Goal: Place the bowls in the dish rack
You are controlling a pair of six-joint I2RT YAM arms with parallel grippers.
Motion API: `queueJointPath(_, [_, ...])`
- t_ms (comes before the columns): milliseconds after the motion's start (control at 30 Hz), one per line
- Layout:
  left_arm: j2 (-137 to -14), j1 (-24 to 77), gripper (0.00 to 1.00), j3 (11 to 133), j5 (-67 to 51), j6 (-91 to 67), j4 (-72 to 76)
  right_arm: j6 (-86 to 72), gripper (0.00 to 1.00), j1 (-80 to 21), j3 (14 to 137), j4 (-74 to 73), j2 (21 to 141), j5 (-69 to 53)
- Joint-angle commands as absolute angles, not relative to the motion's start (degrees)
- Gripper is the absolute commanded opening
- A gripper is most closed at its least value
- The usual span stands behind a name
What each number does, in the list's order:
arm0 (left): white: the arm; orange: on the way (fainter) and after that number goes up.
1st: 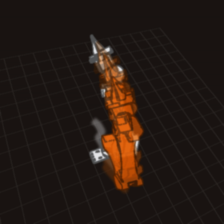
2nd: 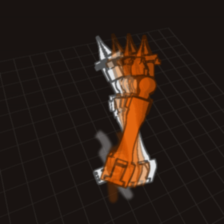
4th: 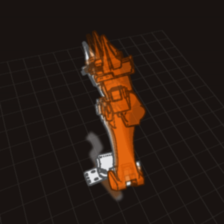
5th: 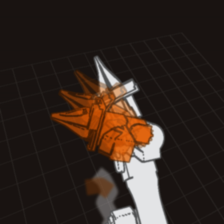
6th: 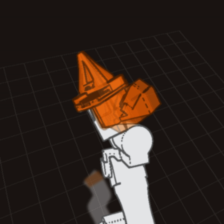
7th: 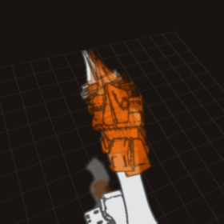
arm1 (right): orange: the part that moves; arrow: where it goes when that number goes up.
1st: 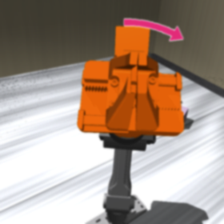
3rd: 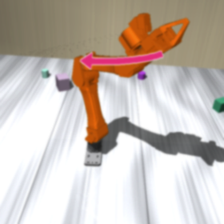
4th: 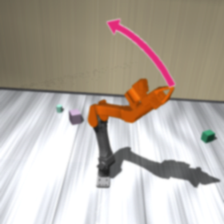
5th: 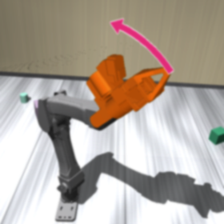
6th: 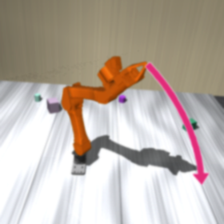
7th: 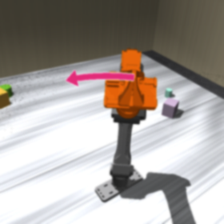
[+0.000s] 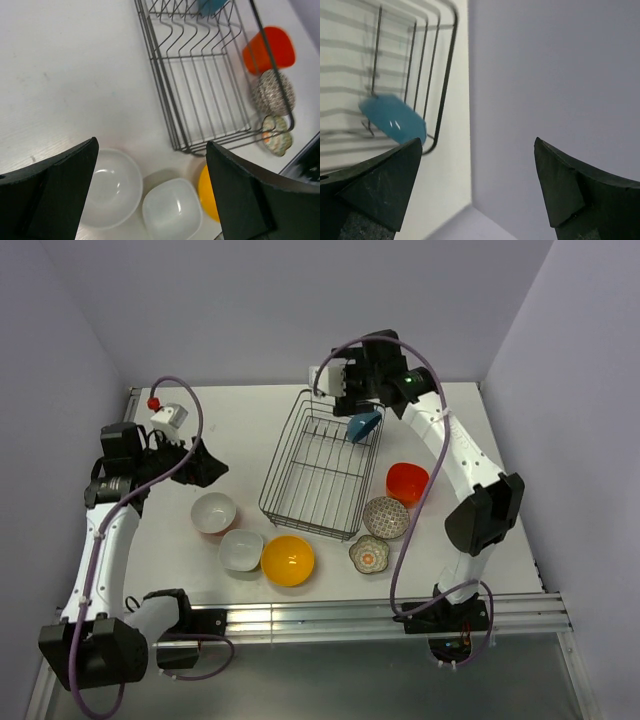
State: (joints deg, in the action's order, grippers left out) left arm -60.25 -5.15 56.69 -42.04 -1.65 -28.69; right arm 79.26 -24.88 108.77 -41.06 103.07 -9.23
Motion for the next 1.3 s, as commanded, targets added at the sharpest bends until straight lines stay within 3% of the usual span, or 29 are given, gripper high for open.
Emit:
queueJointPath(0, [-57.0, -6.9, 0.95, 54.9, -41.0, 12.7, -36.5, 59.0, 1.00, -25.4, 113.1, -36.2, 97.7, -15.6])
queueJointPath(233, [-60.6, -13.9, 0.90, 50.5, -38.6, 19.4, -38.9, 35.0, 1.00, -25.8, 118.5, -44.2, 96.6, -21.4])
queueJointPath(533, [-74.3, -17.5, 0.78, 52.1, -35.2, 24.0, -40.9, 23.6, 1.00, -25.5, 111.8, -46.8, 95.7, -24.3])
queueJointPath(767, [-80.2, -17.6, 0.72, 51.3, -34.5, 26.9, -38.9, 15.9, 1.00, -24.4, 120.6, -54.0, 102.6, -27.4])
queueJointPath(1100, [-86.8, -17.5, 0.64, 51.3, -34.7, 24.5, -34.8, 3.0, 1.00, -23.3, 112.2, -46.4, 100.8, -33.9])
queueJointPath(1200, [-88.1, -17.5, 0.58, 51.2, -34.5, 23.4, -32.9, 0.9, 1.00, -23.4, 109.5, -44.2, 100.7, -35.2])
queueJointPath(1267, [-89.0, -17.3, 0.49, 51.6, -34.3, 22.5, -32.3, 0.1, 1.00, -23.6, 108.2, -42.6, 101.0, -35.2])
